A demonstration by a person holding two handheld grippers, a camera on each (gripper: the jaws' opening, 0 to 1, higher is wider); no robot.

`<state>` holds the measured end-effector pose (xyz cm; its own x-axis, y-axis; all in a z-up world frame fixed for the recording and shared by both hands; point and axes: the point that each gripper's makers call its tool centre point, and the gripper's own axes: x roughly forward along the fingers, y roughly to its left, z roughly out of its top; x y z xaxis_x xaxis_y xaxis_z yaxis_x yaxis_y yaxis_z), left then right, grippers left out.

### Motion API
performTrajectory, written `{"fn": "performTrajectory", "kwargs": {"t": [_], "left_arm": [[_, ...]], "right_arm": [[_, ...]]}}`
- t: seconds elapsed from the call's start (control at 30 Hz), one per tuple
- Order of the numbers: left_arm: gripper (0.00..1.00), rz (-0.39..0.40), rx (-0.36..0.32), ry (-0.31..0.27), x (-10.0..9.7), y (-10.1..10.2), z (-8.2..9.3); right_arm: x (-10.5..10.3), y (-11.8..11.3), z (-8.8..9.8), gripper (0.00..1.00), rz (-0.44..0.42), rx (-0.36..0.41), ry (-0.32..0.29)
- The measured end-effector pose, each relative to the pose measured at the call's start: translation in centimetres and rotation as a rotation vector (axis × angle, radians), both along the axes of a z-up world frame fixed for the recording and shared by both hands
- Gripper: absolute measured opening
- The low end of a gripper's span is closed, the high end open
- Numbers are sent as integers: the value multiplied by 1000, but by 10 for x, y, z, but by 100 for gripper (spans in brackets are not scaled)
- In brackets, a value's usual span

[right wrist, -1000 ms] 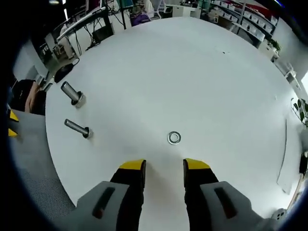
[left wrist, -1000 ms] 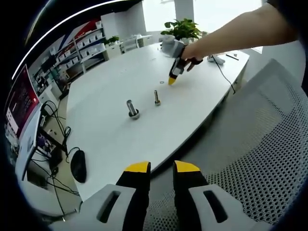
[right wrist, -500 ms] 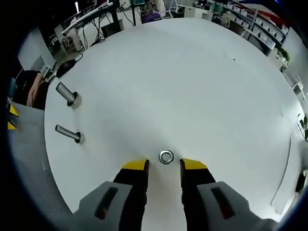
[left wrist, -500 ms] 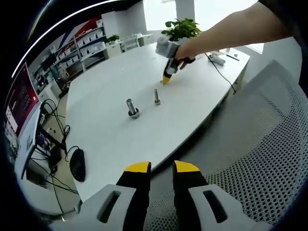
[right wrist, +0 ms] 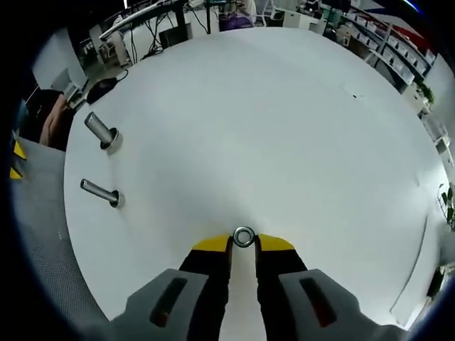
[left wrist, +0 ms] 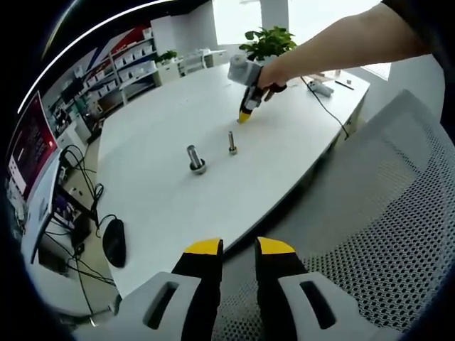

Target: Place the washer onto the threaded stud by aligning its center hole with the stud, sliding it down to the base, and recovering from edge contact or off-axis alignment until the washer reaches the visible bottom stop.

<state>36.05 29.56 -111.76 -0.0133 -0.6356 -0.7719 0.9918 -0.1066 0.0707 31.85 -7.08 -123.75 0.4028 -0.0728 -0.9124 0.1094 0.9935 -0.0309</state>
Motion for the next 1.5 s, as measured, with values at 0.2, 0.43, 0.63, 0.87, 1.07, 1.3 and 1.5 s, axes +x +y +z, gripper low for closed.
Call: {"fn": "performTrajectory", "kwargs": {"t": [0.2,0.43,0.63,0.87,1.07,1.3,1.5], "left_arm": [[16,-1,-3,-1,-1,-1,1],[16,-5,-5,-3,0,-1,0],[16,-7,-7,-5,1,0,0],[16,-8,-9,-8,0,-1,1],[17,-4,-8,-9,1,-1,0],[17,-4,-5,-8,1,0,0],[17,-1,-4,-10,1,0,0]], "right_arm": [[-9,28,1,16,32,5,-9],[-19,68,-1,16,182,-16,56],[-27,100,-3,16,309,-14,121],[-31,127,-3,16,489,-53,200],[-27,123,-2,15,481,-19,235],[-31,124,-6,16,531,-58,328],[-33,125,-5,16,555,-62,369]]}}
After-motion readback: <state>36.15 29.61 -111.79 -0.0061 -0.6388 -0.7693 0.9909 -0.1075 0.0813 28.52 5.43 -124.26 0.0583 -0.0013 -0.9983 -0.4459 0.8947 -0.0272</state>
